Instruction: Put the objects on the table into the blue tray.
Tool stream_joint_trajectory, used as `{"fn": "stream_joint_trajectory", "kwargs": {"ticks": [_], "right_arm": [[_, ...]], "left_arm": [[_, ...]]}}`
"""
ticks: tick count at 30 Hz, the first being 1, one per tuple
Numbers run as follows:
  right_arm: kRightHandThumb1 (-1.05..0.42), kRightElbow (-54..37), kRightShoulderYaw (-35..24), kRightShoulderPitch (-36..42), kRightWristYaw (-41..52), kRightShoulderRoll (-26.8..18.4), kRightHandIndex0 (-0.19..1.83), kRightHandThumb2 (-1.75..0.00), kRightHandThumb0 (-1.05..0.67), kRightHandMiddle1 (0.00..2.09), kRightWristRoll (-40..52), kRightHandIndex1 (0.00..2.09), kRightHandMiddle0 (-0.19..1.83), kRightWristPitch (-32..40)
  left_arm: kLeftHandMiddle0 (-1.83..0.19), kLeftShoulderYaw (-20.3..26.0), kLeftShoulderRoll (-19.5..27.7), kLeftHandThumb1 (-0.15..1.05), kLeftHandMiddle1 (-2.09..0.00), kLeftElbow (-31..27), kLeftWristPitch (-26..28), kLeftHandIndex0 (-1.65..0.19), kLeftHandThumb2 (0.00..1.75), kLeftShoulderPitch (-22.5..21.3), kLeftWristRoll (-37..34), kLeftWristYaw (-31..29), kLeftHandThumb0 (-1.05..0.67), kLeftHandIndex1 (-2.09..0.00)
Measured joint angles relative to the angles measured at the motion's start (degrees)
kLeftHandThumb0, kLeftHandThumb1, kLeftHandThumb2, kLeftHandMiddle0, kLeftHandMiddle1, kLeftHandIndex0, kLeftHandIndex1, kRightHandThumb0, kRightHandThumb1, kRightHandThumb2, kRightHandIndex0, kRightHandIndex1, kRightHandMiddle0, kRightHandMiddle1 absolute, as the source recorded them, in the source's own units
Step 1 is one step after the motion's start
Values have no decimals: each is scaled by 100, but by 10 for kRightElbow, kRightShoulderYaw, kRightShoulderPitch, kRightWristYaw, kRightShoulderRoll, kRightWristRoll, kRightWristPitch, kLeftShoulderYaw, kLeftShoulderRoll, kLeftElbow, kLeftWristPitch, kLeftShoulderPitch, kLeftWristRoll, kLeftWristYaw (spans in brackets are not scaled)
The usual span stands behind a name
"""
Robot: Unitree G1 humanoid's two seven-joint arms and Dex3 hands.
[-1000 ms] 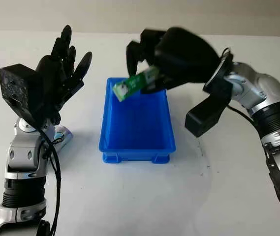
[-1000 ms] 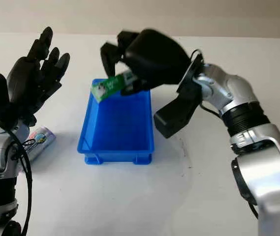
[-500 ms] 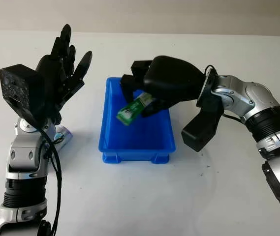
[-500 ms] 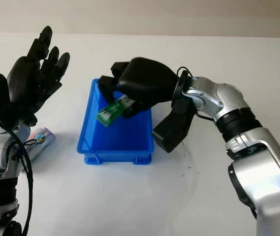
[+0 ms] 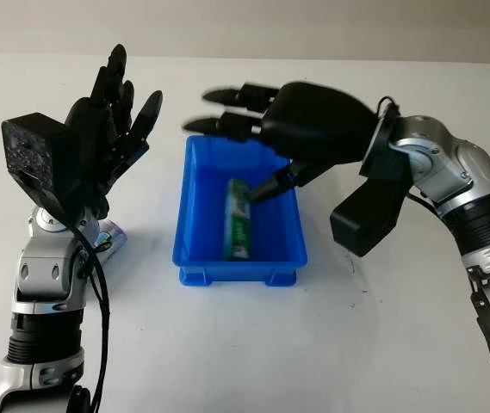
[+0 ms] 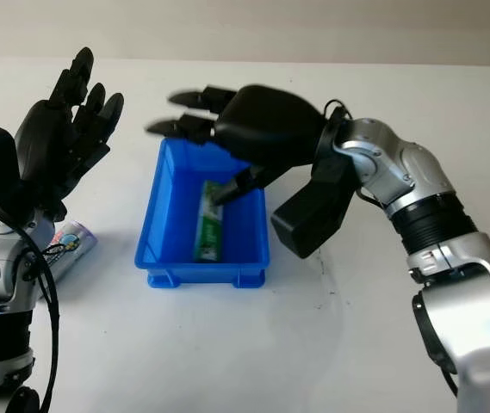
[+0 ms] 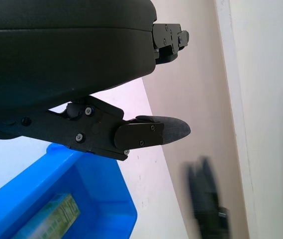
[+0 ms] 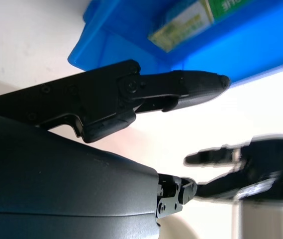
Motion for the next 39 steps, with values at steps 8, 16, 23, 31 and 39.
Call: {"fn": "stream_joint_trajectory", "kwargs": {"ticks": [8, 16, 23, 31, 39], "right_arm": [[-105, -56, -111, 105, 46, 38, -19, -50, -87, 0, 187, 0, -19, 206], [-105, -92, -168, 180, -31, 83, -19, -61, -81, 0, 217, 0, -19, 291], [-105, -166, -216, 220, -69, 143, -19, -61, -75, 0, 288, 0, -19, 407], [-105, -197, -234, 244, -92, 168, -19, -59, -73, 0, 307, 0, -19, 452], [-105, -205, -237, 258, -100, 186, -19, -59, -73, 0, 313, 0, -19, 470]], "left_arm": [[9, 2, 0, 105, -5, -2, -2, 11, 43, 1, -5, -5, -44, -5], [9, 2, 1, 105, -5, -2, -7, 10, 41, 2, -1, -8, -46, -5], [10, 3, 2, 105, -5, -2, -3, 11, 43, 2, -3, -9, -44, -5], [9, 4, 6, 105, -6, -5, 2, 12, 42, 3, -3, -9, -44, -5], [9, 8, 6, 105, -5, -5, 4, 12, 43, 5, -4, -6, -42, -5]]}}
